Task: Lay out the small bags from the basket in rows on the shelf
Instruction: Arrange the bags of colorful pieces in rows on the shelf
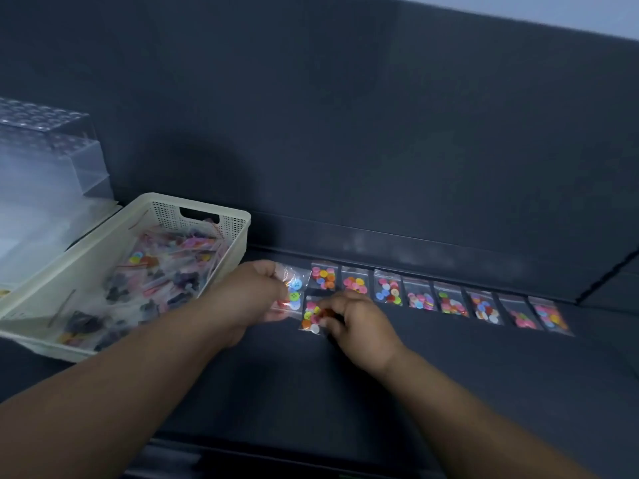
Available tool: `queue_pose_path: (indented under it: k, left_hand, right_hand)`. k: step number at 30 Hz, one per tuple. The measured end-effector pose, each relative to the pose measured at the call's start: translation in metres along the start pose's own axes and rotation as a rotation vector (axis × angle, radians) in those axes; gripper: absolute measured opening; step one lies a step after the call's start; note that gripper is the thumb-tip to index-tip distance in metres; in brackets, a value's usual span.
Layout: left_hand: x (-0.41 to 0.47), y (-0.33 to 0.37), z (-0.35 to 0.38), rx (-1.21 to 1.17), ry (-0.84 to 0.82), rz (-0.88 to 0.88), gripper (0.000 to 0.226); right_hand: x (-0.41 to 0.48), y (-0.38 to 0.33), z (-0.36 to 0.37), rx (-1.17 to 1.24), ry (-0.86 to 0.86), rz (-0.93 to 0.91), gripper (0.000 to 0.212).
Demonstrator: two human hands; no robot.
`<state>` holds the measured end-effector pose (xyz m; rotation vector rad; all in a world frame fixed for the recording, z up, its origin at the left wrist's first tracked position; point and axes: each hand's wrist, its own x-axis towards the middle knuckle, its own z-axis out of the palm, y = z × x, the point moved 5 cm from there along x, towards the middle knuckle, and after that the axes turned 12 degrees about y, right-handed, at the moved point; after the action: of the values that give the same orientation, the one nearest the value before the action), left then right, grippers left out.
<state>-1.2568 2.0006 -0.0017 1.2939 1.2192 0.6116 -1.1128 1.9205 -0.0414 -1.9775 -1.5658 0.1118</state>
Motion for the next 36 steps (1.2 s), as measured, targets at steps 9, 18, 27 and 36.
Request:
queue_pose_path:
  k: [9,18,27,36]
  left_hand:
    - [-0.008,0.002,0.049,-0.068,-0.038,0.037,0.02]
    - [0.008,-0.015,0.045,0.73,0.053,0.561,0.018]
    - [0.004,-0.04,0.055,1.036,-0.114,0.836,0.044]
    - [0.001,-0.041,0.056,1.033,-0.083,0.808,0.047]
  right_hand:
    - [-0.009,-0.01,-0.034,0.959,-0.033,0.557,0.024]
    - [-0.002,0.034,-0.046,0.156,0.138,0.083,0.025]
    - [-0.027,0.034,-0.025,-0.072,-0.004,-0.184,0.038]
    - [-0.028,0.046,-0.032,-0.101,-0.074,-0.199,0.029]
